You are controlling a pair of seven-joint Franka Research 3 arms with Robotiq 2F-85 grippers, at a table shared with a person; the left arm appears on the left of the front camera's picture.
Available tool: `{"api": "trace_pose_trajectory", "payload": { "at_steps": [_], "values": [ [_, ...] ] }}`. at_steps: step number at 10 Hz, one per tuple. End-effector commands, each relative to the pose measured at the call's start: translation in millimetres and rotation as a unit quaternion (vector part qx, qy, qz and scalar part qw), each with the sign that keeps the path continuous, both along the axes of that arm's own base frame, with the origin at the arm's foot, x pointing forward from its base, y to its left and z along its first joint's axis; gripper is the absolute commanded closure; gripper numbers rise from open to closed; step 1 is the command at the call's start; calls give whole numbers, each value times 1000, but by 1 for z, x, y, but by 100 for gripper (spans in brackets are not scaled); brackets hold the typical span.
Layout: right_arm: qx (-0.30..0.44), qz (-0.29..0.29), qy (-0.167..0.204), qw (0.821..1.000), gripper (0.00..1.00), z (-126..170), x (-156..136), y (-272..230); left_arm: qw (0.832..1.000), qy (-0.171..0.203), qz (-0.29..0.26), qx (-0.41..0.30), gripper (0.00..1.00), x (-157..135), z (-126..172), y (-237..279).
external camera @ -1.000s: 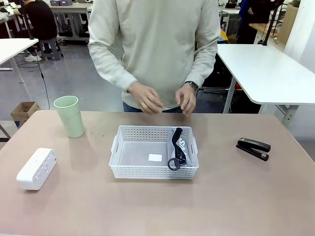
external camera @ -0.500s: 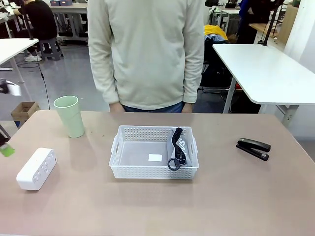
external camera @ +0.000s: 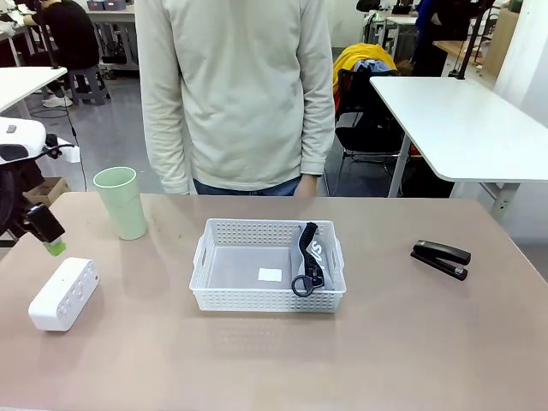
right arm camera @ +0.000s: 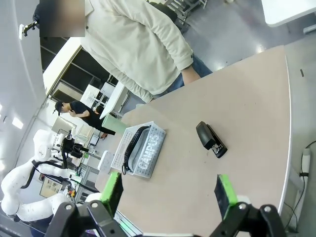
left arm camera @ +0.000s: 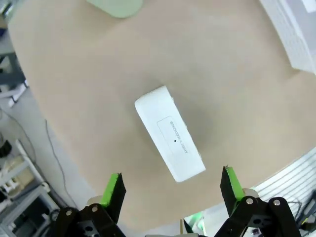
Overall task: Efficiently arrange items inside the basket to fit them all.
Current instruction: Pick up the Digital clock and place it inside the Organizing basket.
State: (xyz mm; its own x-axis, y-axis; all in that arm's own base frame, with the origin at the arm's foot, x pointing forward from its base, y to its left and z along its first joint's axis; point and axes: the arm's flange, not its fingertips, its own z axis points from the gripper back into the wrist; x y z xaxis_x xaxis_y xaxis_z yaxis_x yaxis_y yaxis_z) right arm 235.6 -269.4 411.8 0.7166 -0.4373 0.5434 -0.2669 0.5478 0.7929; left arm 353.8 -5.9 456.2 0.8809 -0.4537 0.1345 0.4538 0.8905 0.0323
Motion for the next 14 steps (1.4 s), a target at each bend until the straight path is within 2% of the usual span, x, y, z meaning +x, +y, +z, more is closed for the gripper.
{"api": "trace_pose_trajectory", "payload": {
  "at_steps": [1, 3, 5, 12, 14],
  "values": [
    [-1, 0, -21, 1000, 0, 1, 3, -2, 998, 10, 56, 14, 0, -12, -26, -3],
    [-1, 0, -21, 1000, 0, 1, 3, -2, 995, 14, 100, -24, 0, -8, -34, 6],
    [-1, 0, -21, 1000, 0, 1, 3, -2, 992, 9, 116, -46, 0, -9, -46, 6],
    [-1, 0, -21, 1000, 0, 1, 3, -2, 989, 25, 145, 1, 0, -15, -133, -17],
    [-1, 0, -21, 1000, 0, 1, 3, -2, 987, 55, 148, 19, 0, -18, -153, -16]
  ]
}}
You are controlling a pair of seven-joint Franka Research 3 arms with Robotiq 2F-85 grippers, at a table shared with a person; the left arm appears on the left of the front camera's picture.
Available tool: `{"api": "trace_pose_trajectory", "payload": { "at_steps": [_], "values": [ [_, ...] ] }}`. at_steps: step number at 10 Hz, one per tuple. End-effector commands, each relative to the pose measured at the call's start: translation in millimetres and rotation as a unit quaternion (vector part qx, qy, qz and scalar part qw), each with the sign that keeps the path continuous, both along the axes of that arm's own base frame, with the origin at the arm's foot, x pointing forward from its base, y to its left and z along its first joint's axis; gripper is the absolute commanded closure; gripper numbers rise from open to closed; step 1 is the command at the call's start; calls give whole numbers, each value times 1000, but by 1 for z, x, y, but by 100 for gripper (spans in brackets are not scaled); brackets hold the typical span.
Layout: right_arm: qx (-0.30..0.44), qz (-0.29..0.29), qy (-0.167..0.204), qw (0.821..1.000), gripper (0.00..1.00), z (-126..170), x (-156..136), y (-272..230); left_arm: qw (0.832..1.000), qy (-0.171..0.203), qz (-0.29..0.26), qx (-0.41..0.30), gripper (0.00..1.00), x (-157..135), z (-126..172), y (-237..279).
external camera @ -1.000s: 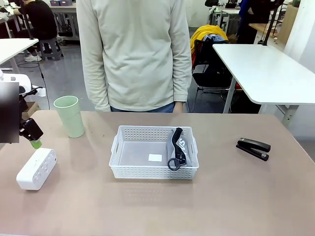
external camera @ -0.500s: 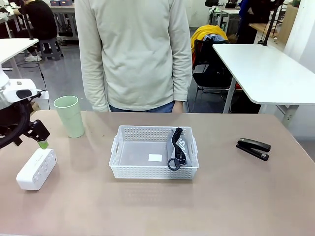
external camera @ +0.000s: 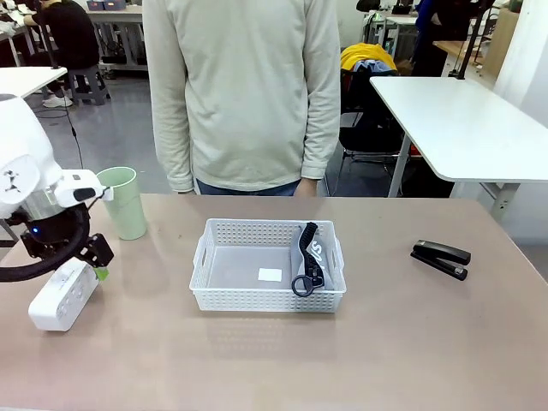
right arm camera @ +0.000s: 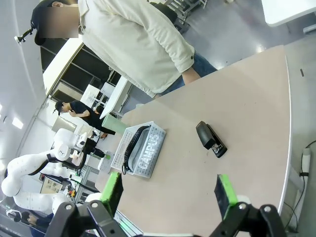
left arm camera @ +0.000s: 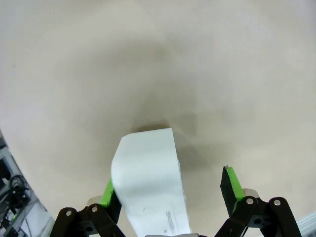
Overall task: Efficiently arrange items inside the basket to fit them all.
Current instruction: Pick up the Digital clock and place it inside the Organizing basket.
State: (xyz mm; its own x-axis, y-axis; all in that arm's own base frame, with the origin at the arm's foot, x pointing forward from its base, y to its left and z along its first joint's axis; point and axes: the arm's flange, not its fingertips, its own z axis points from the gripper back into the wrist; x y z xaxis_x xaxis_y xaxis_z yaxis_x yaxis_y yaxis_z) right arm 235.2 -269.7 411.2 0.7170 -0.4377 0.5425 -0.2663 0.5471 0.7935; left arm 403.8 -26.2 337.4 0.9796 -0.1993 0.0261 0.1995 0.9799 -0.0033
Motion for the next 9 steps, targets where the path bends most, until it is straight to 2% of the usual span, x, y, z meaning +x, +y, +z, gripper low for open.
{"api": "trace_pose_trajectory", "payload": {
  "at_steps": [1, 8, 9],
  "values": [
    [-1, 0, -21, 1000, 0, 1, 3, -2, 1000, 11, 16, 22, 0, -70, -38, 7],
    [-1, 0, -21, 1000, 0, 1, 3, -2, 999, 30, 18, 37, 0, -72, -40, 10],
    [-1, 0, -21, 1000, 0, 1, 3, -2, 998, 35, 13, 46, 30, -71, -40, 12]
  ]
}}
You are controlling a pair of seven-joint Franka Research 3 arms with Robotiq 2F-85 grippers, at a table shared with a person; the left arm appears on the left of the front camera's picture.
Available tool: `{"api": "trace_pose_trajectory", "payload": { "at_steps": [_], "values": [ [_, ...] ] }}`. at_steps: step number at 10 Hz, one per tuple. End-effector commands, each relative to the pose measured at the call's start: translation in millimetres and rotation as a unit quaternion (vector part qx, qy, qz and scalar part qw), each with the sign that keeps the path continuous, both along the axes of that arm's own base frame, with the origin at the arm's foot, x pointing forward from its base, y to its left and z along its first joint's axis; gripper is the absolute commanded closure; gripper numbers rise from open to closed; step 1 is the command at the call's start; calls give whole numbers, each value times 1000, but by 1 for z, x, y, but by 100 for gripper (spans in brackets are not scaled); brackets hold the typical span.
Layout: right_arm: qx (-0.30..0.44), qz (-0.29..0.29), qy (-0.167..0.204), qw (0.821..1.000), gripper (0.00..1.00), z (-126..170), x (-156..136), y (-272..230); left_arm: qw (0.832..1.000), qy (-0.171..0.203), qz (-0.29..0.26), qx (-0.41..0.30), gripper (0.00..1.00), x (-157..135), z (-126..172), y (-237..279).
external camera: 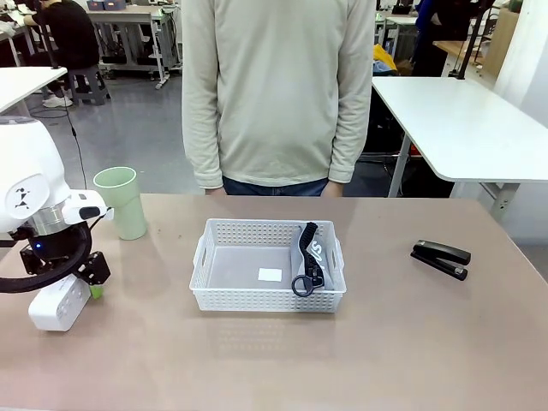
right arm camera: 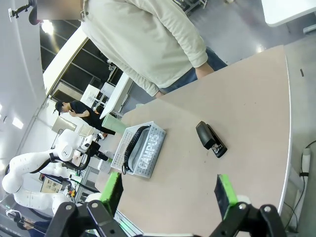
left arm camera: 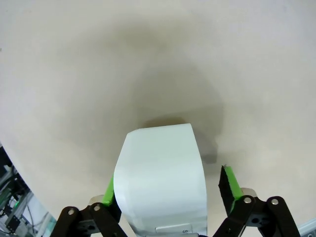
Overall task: Efficiently arrange items inside the basket to fit them all.
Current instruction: Pick up the Digital clock and place it inside the Organizing basket.
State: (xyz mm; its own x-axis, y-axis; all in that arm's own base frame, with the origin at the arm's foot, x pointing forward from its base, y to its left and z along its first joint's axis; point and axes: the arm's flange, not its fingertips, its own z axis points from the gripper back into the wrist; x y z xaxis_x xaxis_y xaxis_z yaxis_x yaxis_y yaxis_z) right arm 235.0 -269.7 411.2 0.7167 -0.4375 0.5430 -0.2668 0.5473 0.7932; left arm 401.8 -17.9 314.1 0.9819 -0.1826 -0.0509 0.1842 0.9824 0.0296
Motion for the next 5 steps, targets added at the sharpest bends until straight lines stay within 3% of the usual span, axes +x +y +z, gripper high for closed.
{"api": "trace_pose_trajectory", "payload": {
  "at_steps": [1, 2, 3, 5],
  "values": [
    [-1, 0, -21, 1000, 0, 1, 3, -1, 1000, 3, 3, 21, 60, -69, -16, 3],
    [-1, 0, -21, 1000, 0, 1, 3, -1, 1000, 1, 6, 17, 90, -69, -15, 5],
    [-1, 0, -21, 1000, 0, 1, 3, -1, 1000, 1, 10, 15, 100, -69, -14, 6],
    [-1, 0, -21, 1000, 0, 1, 3, -1, 1000, 6, 13, 21, 100, -70, -14, 7]
  ]
}}
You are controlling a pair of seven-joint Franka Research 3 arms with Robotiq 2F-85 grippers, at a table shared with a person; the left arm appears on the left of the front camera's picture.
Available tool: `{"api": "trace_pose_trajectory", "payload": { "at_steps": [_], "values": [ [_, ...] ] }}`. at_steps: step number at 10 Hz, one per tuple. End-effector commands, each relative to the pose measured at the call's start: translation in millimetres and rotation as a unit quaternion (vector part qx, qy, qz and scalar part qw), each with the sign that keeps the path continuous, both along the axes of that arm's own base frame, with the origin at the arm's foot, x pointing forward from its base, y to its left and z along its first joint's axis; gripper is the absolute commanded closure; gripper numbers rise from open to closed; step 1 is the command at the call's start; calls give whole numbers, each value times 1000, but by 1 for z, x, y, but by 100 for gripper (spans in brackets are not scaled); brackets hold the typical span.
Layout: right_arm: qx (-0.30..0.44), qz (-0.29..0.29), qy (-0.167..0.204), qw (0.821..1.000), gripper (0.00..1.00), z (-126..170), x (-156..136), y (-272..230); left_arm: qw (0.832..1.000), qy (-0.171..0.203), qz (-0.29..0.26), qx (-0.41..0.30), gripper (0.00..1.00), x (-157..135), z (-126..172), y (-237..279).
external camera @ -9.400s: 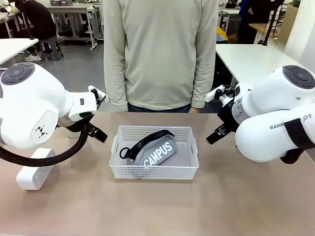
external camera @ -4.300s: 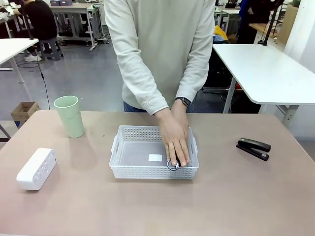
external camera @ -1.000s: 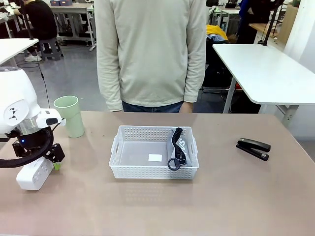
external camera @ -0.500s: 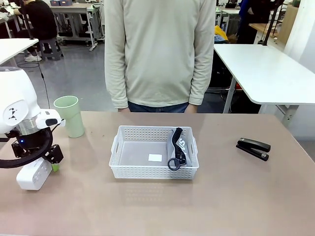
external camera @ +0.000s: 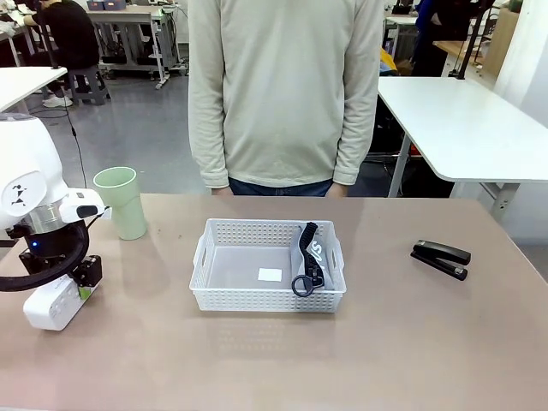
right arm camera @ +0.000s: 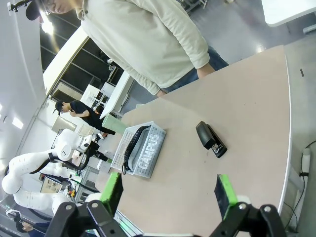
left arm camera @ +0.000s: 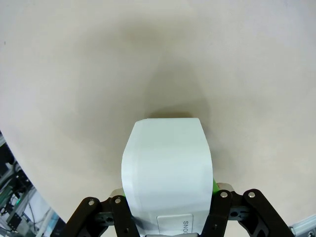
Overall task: Efficiently arrange items inside the basket to fit them all.
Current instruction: Pick up the Digital clock and place it inside the Organizing basket.
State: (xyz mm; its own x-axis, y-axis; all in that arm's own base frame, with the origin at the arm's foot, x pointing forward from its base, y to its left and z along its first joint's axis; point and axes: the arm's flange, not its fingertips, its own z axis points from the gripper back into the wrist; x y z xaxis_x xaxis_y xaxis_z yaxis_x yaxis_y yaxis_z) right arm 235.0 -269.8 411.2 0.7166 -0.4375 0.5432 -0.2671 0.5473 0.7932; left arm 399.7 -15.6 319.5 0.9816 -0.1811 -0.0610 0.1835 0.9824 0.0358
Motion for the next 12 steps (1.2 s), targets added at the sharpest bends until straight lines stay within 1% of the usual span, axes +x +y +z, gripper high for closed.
{"api": "trace_pose_trajectory", "payload": {
  "at_steps": [1, 2, 3, 4, 5, 6, 7, 8, 9, 10, 11, 12],
  "values": [
    [-1, 0, -21, 1000, 0, 1, 3, -1, 1000, 2, 11, 16, 96, -68, -17, 5],
    [-1, 0, -21, 1000, 0, 1, 3, -1, 1000, 0, 12, 11, 100, -67, -12, 7],
    [-1, 0, -21, 1000, 0, 1, 3, -1, 1000, -3, 7, 1, 100, -67, -1, 10],
    [-1, 0, -21, 1000, 0, 1, 3, -1, 1000, -3, -1, -20, 100, -68, 21, 16],
    [-1, 0, -21, 1000, 0, 1, 3, -1, 998, -30, -13, -52, 100, -72, 65, 27],
    [-1, 0, -21, 1000, 0, 1, 3, -1, 996, -63, -11, -54, 100, -77, 111, 42],
    [-1, 0, -21, 1000, 0, 1, 3, -1, 995, -76, 13, -63, 100, -80, 157, 65],
    [-1, 0, -21, 1000, 0, 1, 3, -1, 987, -120, 54, -92, 100, -83, 195, 91],
    [-1, 0, -21, 1000, 0, 1, 3, -1, 978, -158, 61, -123, 100, -89, 222, 112],
    [-1, 0, -21, 1000, 0, 1, 3, -1, 962, -211, 74, -160, 100, -99, 242, 133],
    [-1, 0, -21, 1000, 0, 1, 3, -1, 950, -238, 75, -186, 100, -108, 249, 148],
    [-1, 0, -21, 1000, 0, 1, 3, -1, 943, -254, 87, -198, 100, -114, 247, 158]
  ]
}}
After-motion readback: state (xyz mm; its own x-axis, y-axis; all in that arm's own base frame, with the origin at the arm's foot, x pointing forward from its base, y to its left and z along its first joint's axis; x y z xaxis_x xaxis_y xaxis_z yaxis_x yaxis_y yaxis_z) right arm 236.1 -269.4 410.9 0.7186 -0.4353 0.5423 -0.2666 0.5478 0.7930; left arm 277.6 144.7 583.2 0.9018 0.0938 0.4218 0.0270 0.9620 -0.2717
